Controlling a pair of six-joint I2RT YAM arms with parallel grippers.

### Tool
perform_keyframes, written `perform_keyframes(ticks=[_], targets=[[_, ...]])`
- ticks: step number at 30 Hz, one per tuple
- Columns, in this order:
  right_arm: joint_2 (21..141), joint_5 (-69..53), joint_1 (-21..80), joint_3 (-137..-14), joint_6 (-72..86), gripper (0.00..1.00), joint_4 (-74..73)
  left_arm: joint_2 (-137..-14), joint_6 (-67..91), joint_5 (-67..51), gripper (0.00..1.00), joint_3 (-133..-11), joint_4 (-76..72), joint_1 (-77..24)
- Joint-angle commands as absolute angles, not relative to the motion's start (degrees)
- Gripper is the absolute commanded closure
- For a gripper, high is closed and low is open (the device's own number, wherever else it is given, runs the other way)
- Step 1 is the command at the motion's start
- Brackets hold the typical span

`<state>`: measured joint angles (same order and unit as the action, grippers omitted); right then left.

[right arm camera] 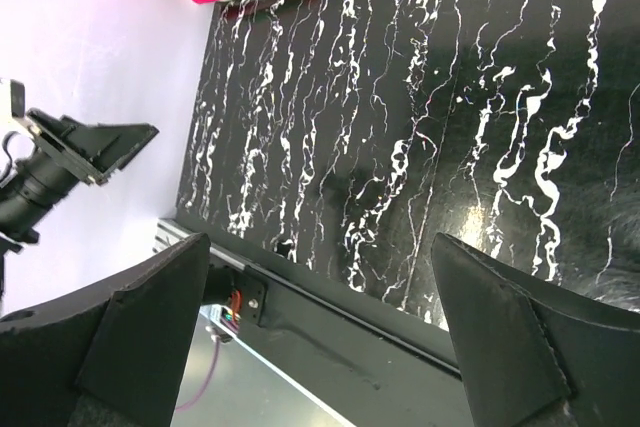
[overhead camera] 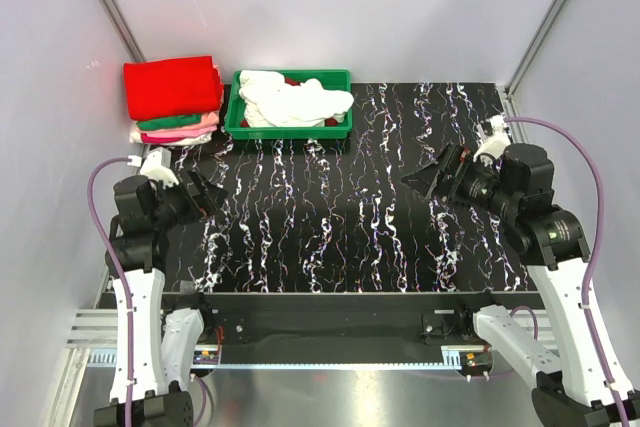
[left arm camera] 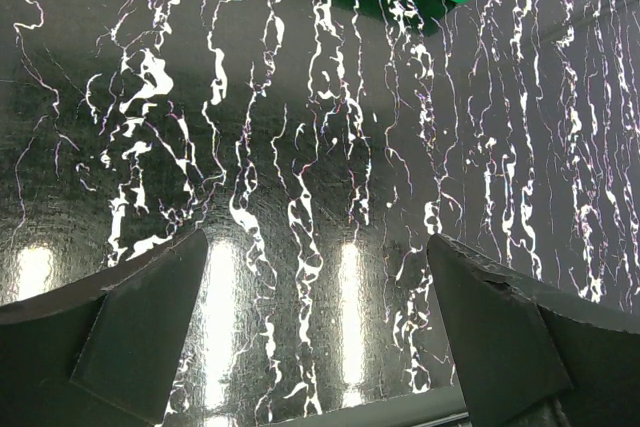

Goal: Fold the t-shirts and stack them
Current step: Grab the tshirt from the pile

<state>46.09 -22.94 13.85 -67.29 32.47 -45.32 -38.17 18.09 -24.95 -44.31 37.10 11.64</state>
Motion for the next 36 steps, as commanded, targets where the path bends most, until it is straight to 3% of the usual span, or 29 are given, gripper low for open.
perform_keyframes(ticks=[1, 5, 14, 22, 30, 36], targets=[[46.8, -23.5, 14.2, -70.6, 28.6, 0.00, -43.3, -37.5, 18.5, -23.6, 0.01, -44.4, 34.5, 11.3], [52.0, -26.3, 14.2, -71.5, 29.0, 0.00, -42.5, -37.5, 18.5, -22.6, 0.01, -44.5, 34.8, 11.3], [75.9, -13.5, 22.7, -86.0, 25.7, 0.00, -43.6, -37.1, 18.9, -21.2, 0.01, -44.5, 35.0, 11.3], [105.5, -6.2, 22.7, -108.3, 23.1, 0.00, -45.7, -36.2, 18.7, -21.4, 0.01, -44.5, 34.8, 11.3], [133.3, -10.4, 22.7, -138.7, 25.4, 0.00, -49.7, -36.0, 18.7, -21.5, 0.01, -44.2, 34.5, 11.3], [144.4, -13.1, 22.7, -149.3, 28.9, 0.03, -46.9, -35.9, 18.7, -21.8, 0.01, -44.1, 34.5, 11.1]])
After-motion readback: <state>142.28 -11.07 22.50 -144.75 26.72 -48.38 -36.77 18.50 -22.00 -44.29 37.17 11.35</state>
